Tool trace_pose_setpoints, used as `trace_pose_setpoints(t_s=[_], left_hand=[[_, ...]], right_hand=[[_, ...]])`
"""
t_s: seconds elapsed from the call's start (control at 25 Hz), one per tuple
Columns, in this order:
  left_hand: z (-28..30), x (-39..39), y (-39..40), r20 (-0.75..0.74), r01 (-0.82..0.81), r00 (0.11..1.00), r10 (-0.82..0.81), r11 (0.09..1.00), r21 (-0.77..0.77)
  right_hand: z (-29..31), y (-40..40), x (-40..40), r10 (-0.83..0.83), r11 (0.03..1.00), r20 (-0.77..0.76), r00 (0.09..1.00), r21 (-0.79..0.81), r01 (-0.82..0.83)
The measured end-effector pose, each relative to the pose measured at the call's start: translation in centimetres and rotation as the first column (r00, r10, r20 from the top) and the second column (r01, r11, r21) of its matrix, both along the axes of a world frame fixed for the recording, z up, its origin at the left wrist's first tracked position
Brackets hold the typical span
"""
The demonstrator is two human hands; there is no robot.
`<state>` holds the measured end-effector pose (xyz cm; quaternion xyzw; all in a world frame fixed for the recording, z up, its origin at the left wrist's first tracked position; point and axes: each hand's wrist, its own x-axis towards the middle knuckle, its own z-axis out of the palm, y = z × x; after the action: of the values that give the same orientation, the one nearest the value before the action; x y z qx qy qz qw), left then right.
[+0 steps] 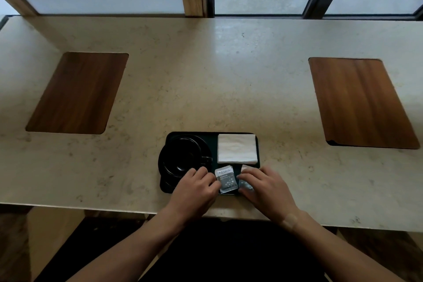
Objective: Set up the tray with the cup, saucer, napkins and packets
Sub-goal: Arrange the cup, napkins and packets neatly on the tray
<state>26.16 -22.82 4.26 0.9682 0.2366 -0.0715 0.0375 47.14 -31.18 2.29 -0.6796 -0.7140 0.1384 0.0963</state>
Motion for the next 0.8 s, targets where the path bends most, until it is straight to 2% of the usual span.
trace_pose_setpoints(t_s=[0.16,0.24,0.44,0.8], left_hand=[[-0.8,0.3,-0.2,-0.148,-0.155,0.98,0.135,0.978,-0.139],[-1.2,0.4,-0.3,-0.162,-0.215,0.969,0.188,0.961,-0.173],[-1.8,0.8,-0.1,-0.186,-0.207,0.968,0.171,0.958,-0.197],[-2.1,0.5,0.1,-0.194,-0.181,0.971,0.142,0.963,-0.201]], right_hand=[[-0.2,-0.2,-0.5,0.056,0.995,-0.013,0.998,-0.087,-0.057],[-0.4,-0.2,-0.7,0.068,0.99,-0.014,0.998,-0.123,-0.069],[-0.9,-0.1,-0.8,0.11,0.971,-0.016,0.994,-0.21,-0.111],[-0.7,0.2,-1.7,0.148,0.96,-0.035,0.988,-0.237,-0.152]])
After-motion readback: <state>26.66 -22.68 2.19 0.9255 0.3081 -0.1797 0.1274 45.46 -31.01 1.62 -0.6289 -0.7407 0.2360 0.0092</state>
